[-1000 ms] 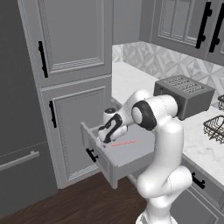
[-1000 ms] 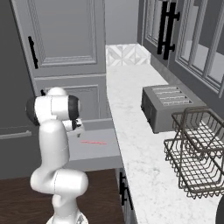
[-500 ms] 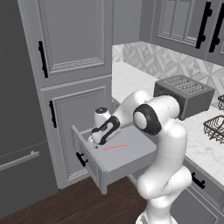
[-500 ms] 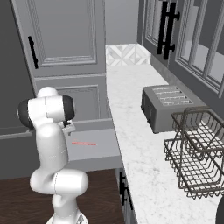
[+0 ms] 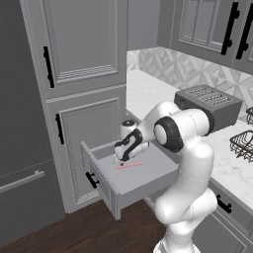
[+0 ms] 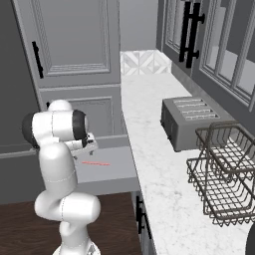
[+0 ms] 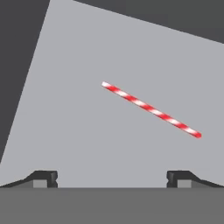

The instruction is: Take a straw from the drawer in front and place it inside the glass cup on the dining counter.

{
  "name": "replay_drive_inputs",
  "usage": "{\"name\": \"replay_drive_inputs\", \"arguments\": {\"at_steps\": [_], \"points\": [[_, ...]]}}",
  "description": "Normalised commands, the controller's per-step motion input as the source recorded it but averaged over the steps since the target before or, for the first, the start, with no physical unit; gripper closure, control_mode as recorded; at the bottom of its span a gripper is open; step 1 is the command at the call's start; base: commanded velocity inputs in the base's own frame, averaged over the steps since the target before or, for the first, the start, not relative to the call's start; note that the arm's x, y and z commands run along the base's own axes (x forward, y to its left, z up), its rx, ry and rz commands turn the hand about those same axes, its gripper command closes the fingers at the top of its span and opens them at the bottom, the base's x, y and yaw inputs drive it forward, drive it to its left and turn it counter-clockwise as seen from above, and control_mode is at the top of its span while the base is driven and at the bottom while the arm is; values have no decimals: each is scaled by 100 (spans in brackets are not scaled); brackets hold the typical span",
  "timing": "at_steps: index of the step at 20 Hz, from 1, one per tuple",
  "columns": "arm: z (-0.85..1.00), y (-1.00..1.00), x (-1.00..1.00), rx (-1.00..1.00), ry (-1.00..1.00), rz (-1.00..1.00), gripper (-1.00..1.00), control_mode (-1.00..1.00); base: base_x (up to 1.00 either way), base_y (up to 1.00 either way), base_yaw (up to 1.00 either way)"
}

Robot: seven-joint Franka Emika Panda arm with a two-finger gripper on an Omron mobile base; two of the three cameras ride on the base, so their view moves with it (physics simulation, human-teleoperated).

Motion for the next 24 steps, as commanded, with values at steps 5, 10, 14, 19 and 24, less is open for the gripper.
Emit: {"name": "replay_drive_inputs", "arguments": {"at_steps": [5,10,14,19,24], "points": [[-51,-17,35,-1,0,16,-100,-100,0,0,0],[-40,-4,25,0,0,22,-100,-100,0,0,0],[-30,0,32,0,0,20,-100,-100,0,0,0],[-18,0,47,0,0,17,-100,-100,0,0,0],[-24,0,36,0,0,12,-100,-100,0,0,0]]}}
